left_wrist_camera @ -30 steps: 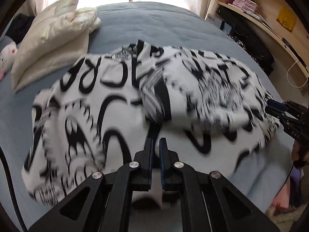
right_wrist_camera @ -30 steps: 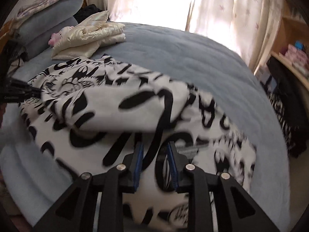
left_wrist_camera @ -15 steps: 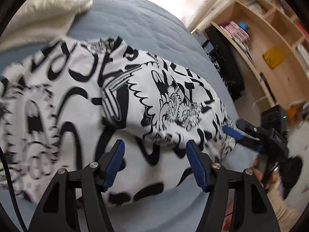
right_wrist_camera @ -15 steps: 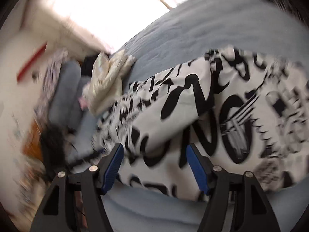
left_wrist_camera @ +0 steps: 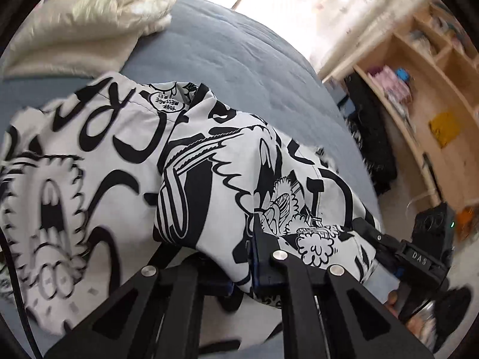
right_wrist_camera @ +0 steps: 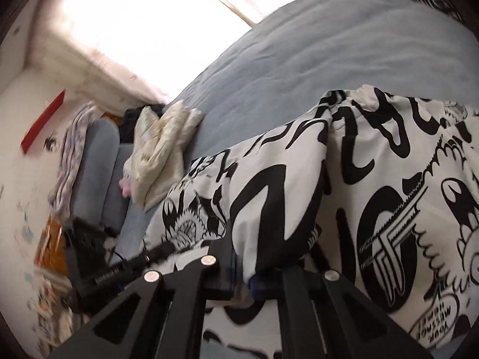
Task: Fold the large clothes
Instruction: 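Spread the white printed hoodie flat on the bed with both tools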
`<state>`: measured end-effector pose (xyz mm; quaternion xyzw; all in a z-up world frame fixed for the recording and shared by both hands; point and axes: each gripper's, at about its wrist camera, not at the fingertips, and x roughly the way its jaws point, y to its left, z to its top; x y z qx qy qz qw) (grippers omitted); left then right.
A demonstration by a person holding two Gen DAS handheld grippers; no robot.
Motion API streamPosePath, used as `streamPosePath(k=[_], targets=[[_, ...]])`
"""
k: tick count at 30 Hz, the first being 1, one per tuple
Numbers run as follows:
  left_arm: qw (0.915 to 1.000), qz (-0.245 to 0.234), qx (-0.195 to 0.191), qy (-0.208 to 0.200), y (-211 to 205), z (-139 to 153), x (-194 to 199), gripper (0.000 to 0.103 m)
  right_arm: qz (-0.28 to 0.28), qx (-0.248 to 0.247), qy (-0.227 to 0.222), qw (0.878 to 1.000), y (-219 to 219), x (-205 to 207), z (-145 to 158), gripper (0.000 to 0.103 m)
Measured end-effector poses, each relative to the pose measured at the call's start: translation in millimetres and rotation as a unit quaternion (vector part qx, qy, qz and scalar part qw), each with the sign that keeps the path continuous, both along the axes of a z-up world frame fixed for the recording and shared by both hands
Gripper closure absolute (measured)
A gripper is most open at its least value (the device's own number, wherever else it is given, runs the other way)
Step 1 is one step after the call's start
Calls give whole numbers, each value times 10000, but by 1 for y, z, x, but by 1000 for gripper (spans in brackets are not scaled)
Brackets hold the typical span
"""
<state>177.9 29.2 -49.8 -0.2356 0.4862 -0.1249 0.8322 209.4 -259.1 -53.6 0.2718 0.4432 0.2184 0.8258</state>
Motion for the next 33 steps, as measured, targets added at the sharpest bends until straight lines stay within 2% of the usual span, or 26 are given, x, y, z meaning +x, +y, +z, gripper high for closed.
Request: streamPosePath(k=[2, 4, 6, 8, 9, 11, 14, 15, 16, 18, 21, 24, 26, 27, 29, 31, 33], targets=[[9992, -176, 316, 148, -8, -7, -13, 96, 37, -159, 44, 9999, 1, -10, -7, 98], [9961, -316, 704, 419, -20, -30, -22, 96, 61, -593, 313, 9977, 5, -18, -30, 98], [9947, -313, 837, 498, -26, -46, -29, 96, 59, -726, 604, 9955, 7, -23, -57, 98], [9949, -203, 912, 370, -30, -46, -33, 93, -17, -710, 621, 9955, 8, -28, -69, 98], [9952, -169, 907, 337, -31, -44, -33, 92, -60, -736, 587, 9955, 8, -29, -69, 97], [9949, -127, 947, 329, -33, -41, -35, 85, -101, -775, 536, 9955, 8, -31, -64, 88], [9927, -119, 1155, 317, -31, -29, -40, 70, -97, -1035, 498, 9933, 5, -37, -52, 70], [9913, -54, 1285, 282, -30, -23, -45, 62, -137, -1137, 469, 9923, 3, -39, -47, 65], [9904, 4, 1363, 241, -24, -19, -49, 57, -190, -1203, 412, 9917, -2, -46, -41, 63], [9868, 187, 1609, 54, -17, -4, -61, 54, -333, -1253, 239, 9913, -9, -54, -26, 63], [9824, 457, 1789, -269, -6, 15, -71, 54, -511, -1469, -155, 9877, -10, -63, -6, 63], [9818, 423, 1785, -503, -11, 27, -60, 55, -464, -1690, -520, 9831, 5, -57, 11, 63], [9831, 319, 1714, -561, -13, 33, -48, 65, -350, -1725, -690, 9820, 22, -45, 16, 63], [9840, 208, 1663, -604, -21, 32, -36, 71, -312, -1743, -727, 9815, 27, -40, 17, 63], [9840, 89, 1660, -643, -35, 26, -15, 75, -180, -1699, -811, 9819, 43, -26, 16, 63], [9837, 17, 1724, -512, -50, 13, 10, 80, -101, -1739, -834, 9812, 60, -5, 8, 63], [9828, 28, 1814, -342, -57, 0, 30, 81, -116, -1852, -717, 9800, 73, 17, -7, 63]])
